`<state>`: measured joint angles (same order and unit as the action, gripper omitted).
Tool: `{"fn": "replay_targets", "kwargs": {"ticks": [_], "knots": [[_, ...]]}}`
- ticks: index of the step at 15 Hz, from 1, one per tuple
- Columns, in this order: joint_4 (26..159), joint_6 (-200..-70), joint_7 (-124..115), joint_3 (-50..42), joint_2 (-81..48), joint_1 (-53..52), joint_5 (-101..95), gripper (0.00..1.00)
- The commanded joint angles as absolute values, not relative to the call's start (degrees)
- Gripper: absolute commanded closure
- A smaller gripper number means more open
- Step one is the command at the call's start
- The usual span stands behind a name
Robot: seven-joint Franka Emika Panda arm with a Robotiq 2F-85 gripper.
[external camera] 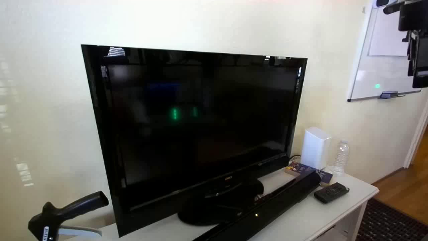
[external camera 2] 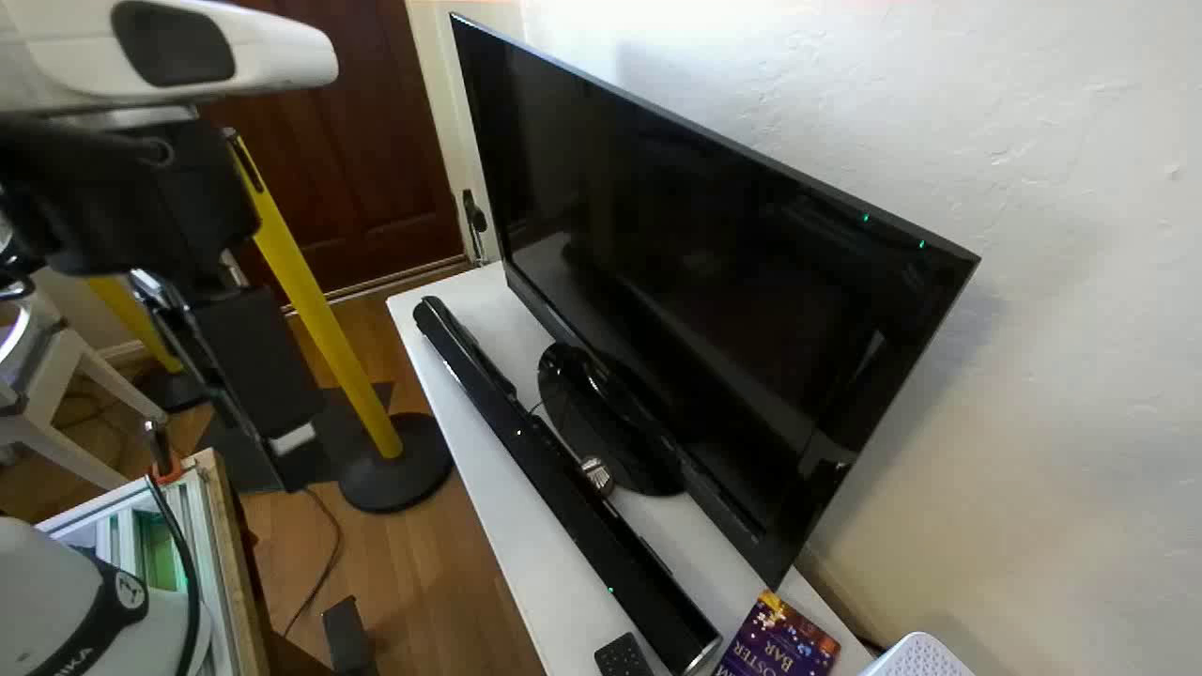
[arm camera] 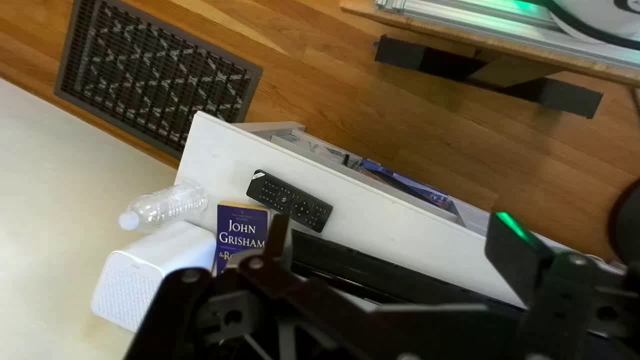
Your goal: Press a button on the speaker
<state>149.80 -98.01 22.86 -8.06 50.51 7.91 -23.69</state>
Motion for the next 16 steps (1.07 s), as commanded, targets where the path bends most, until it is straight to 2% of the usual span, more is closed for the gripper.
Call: {"fn": "replay_targets", "kwargs": {"ticks": [1, 7, 11, 16], "knots": [[149.6, -97.4, 21.9, -9.3, 50.6, 6.1, -24.6, 0.00], [149.7, -97.8, 22.2, -9.4, 50.1, 5.5, -23.9, 0.00], [151.8, -100.6, 20.4, -6.7, 46.7, -1.0, -18.7, 0.00], [152.4, -111.5, 0.8, 0.4, 36.3, -3.3, -9.0, 0.00]]}}
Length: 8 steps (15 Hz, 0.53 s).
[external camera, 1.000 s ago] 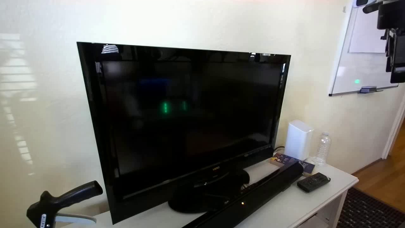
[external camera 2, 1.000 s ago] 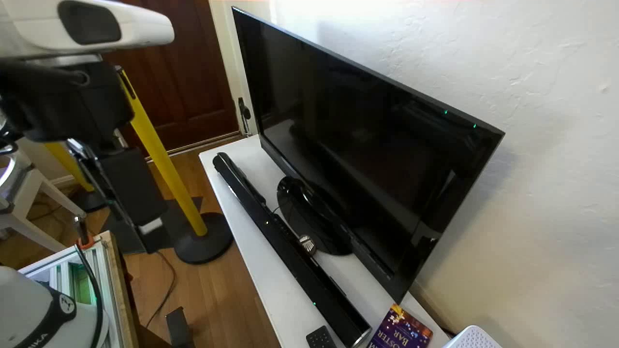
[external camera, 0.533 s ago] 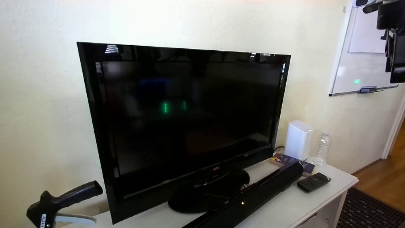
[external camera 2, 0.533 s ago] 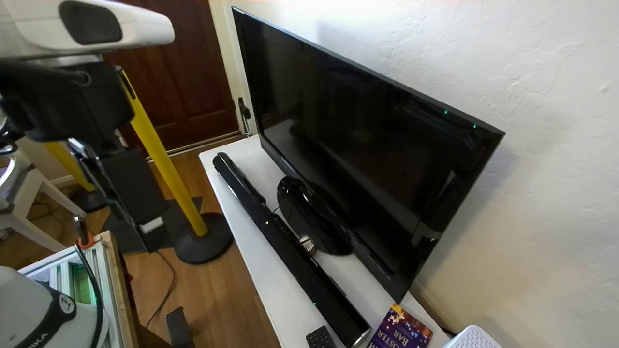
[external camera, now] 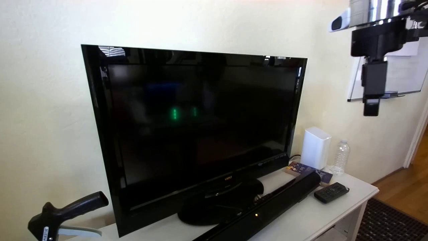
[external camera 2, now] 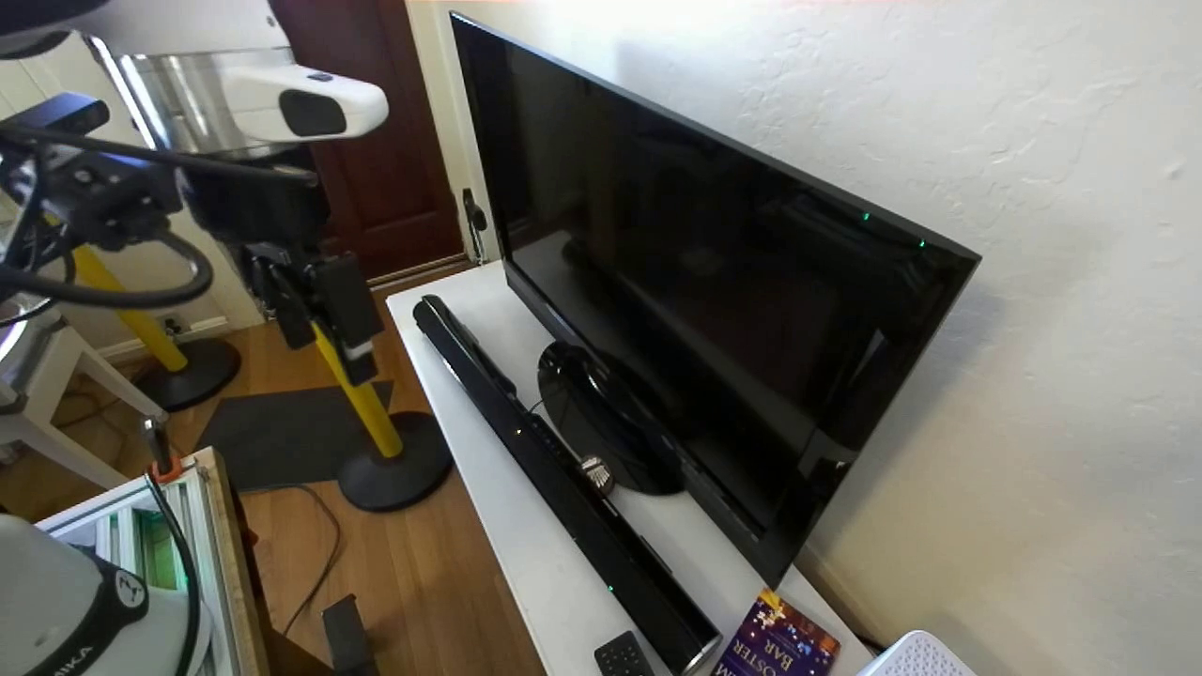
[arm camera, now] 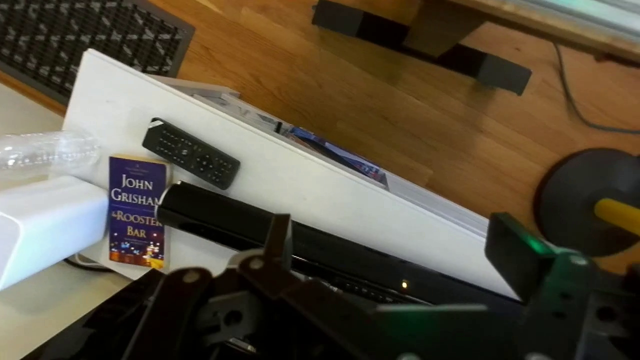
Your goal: Press a button on the speaker
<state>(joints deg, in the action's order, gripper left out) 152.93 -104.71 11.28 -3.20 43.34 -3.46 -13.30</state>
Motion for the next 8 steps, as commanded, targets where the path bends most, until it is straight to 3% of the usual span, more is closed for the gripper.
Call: {"fn": "replay_targets", "kwargs": {"ticks": [1, 8], "knots": [[151.6, -113.0, -2.6, 1.6, 33.5, -3.2, -7.5, 0.00], [151.0, -138.0, -12.4, 3.8, 14.6, -3.1, -2.3, 0.00]]}}
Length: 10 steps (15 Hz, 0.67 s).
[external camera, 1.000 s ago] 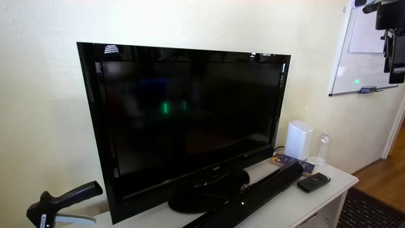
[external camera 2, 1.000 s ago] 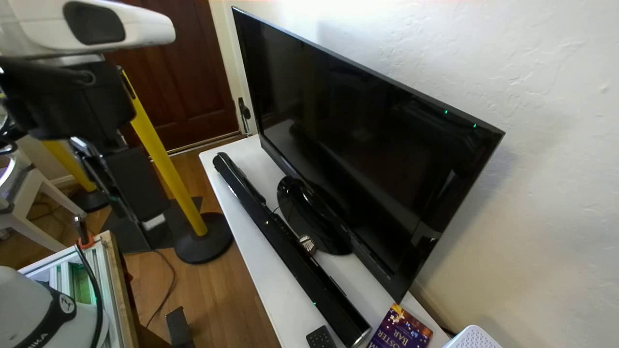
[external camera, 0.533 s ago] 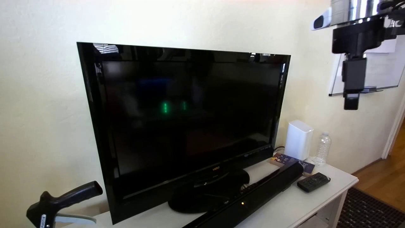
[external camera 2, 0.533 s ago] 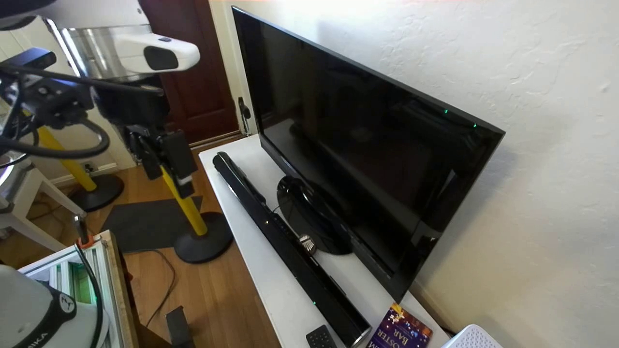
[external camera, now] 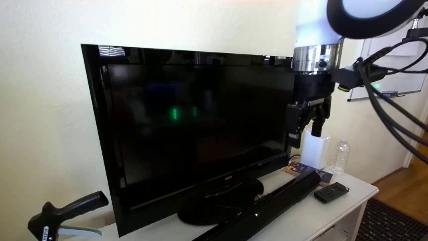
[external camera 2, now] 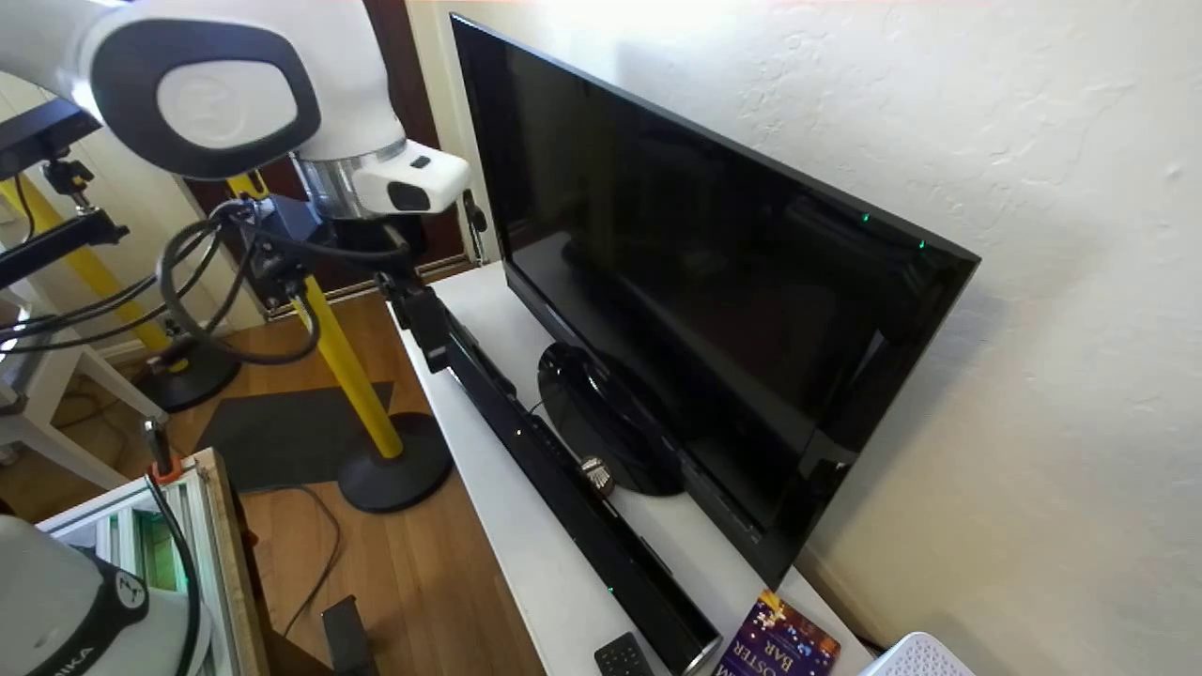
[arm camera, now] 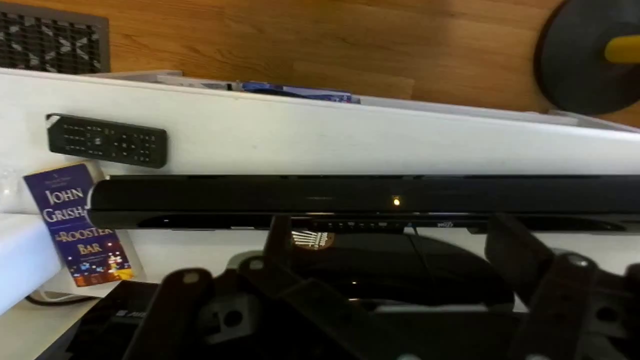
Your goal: Press a button on the speaker
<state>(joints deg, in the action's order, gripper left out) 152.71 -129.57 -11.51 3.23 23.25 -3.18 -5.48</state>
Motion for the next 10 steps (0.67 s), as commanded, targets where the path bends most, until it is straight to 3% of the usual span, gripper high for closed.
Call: {"fn": "replay_targets", "kwargs": {"ticks": [1, 10], "knots": [[152.7, -133.2, -11.3, 4.0, 20.6, -2.4, -4.3, 0.00], [150.8, -136.2, -10.9, 4.7, 15.4, -3.9, -2.6, 0.00]]}}
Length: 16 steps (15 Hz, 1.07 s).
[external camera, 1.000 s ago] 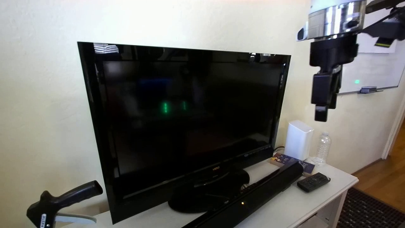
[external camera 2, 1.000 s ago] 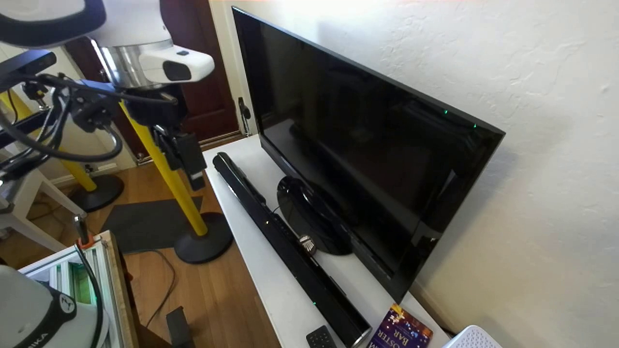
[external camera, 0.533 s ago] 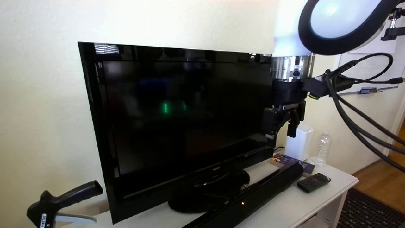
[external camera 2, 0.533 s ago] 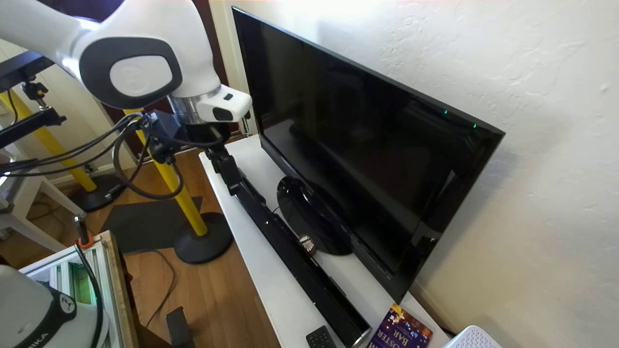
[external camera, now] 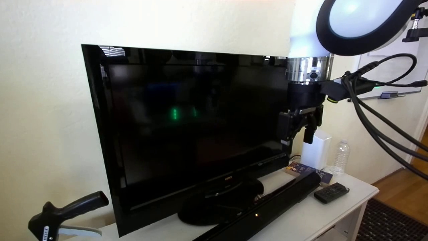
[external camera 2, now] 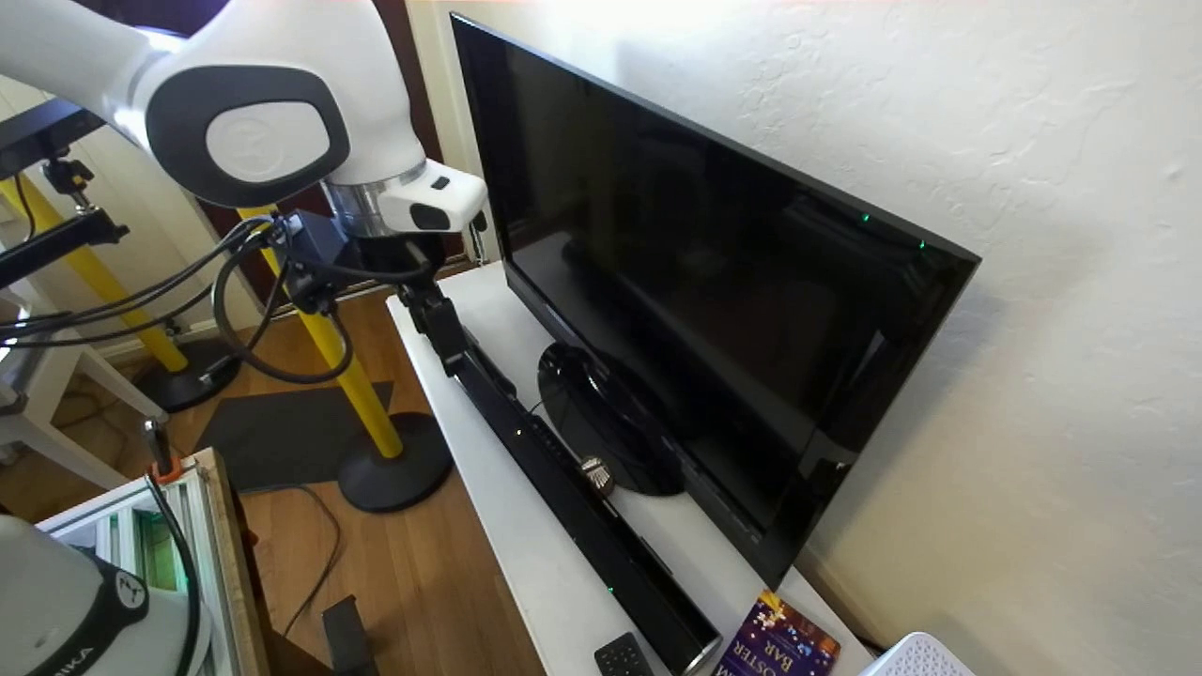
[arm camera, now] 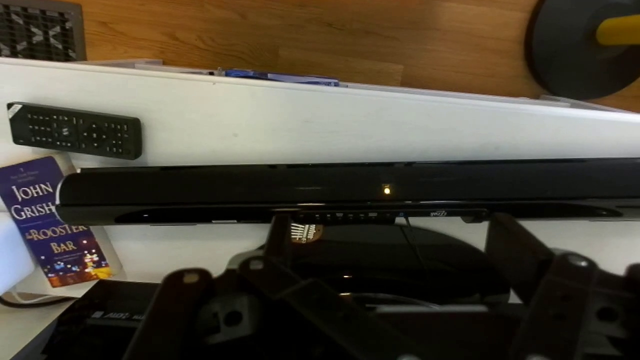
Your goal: Press a button on the speaker
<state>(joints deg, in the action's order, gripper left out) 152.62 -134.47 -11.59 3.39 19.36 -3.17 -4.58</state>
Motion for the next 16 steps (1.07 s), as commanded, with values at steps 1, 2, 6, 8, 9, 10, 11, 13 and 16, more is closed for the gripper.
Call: {"fn": "replay_targets", "kwargs": {"ticks": [1, 2, 6, 8, 9, 10, 11, 13, 16], "knots": [[149.7, -137.5, -11.2, 5.3, 12.8, -4.3, -2.5, 0.00], [148.6, -138.9, -11.6, 6.0, 10.1, -4.7, -2.5, 0.00], [142.0, -142.1, -12.9, 7.9, -1.8, -5.0, -4.8, 0.28], [138.0, -141.7, -13.4, 7.5, -7.5, -4.9, -6.5, 0.40], [136.1, -140.8, -13.3, 7.0, -9.9, -5.1, -7.1, 0.46], [134.4, -140.5, -13.8, 6.3, -12.2, -5.4, -8.4, 0.55], [132.9, -140.4, -13.5, 5.7, -14.3, -5.6, -8.2, 0.61], [130.4, -140.8, -13.3, 4.3, -17.9, -6.1, -8.8, 0.75], [128.3, -141.1, -12.5, 2.9, -21.4, -6.2, -8.0, 0.95]]}}
